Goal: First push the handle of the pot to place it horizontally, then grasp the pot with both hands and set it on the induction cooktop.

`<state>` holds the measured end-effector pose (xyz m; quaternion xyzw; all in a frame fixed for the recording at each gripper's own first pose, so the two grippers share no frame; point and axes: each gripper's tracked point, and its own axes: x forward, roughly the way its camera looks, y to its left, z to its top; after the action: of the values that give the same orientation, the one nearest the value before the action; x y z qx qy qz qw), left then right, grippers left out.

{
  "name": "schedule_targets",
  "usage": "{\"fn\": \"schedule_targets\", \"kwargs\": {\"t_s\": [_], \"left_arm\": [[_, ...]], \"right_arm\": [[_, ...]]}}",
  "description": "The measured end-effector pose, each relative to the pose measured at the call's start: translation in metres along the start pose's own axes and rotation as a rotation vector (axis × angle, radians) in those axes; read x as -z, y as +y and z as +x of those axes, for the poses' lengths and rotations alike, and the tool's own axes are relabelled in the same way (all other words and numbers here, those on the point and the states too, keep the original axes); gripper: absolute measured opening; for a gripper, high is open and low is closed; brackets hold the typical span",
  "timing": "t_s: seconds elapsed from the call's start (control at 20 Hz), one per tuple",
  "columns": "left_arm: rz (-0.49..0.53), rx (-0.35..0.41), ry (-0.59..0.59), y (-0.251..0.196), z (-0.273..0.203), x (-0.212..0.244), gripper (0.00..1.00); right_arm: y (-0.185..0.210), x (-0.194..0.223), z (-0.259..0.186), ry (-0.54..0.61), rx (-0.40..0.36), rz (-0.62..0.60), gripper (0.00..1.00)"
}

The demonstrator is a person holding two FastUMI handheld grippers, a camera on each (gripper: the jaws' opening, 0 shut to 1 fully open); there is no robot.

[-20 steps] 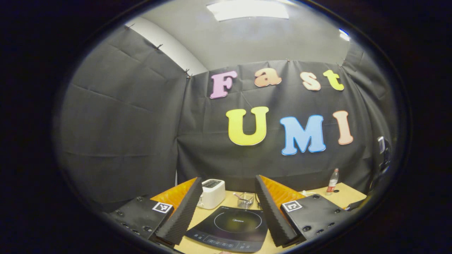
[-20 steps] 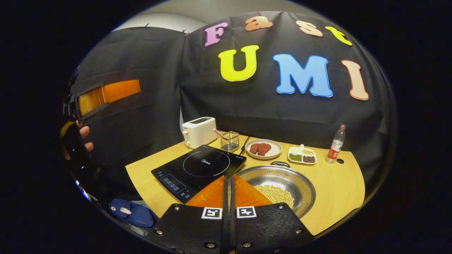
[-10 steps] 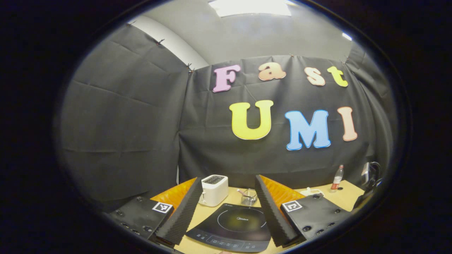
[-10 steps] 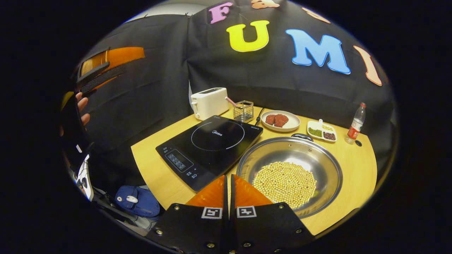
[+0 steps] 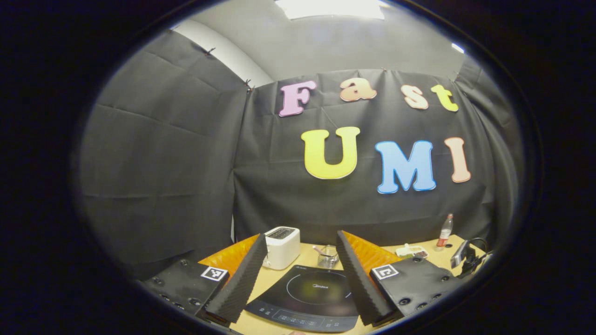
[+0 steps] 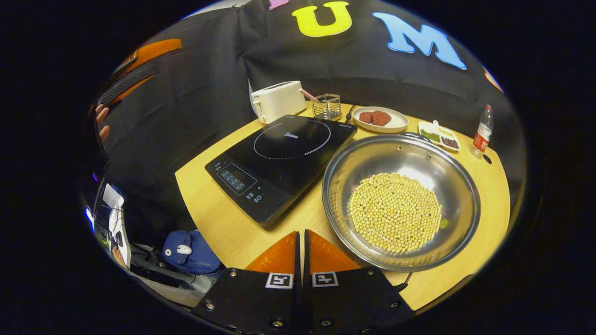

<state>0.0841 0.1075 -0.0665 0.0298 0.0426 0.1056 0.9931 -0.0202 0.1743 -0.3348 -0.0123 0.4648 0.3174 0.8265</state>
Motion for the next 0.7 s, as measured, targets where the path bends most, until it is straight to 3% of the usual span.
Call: {"fn": "schedule_targets", "kwargs": {"t_s": [0.35,0.7], "left_arm": [[-0.007,0.045,0.015,-0.016,0.010,0.006,0.96],[-0.022,0.120,0.017,-0.040,0.028,0.007,0.97]], "right_arm": [[-0.013,0.010,0.006,0.053,0.015,0.119,0.01],[-0.019,0.009,0.003,0.057,0.040,0.130,0.01]]}}
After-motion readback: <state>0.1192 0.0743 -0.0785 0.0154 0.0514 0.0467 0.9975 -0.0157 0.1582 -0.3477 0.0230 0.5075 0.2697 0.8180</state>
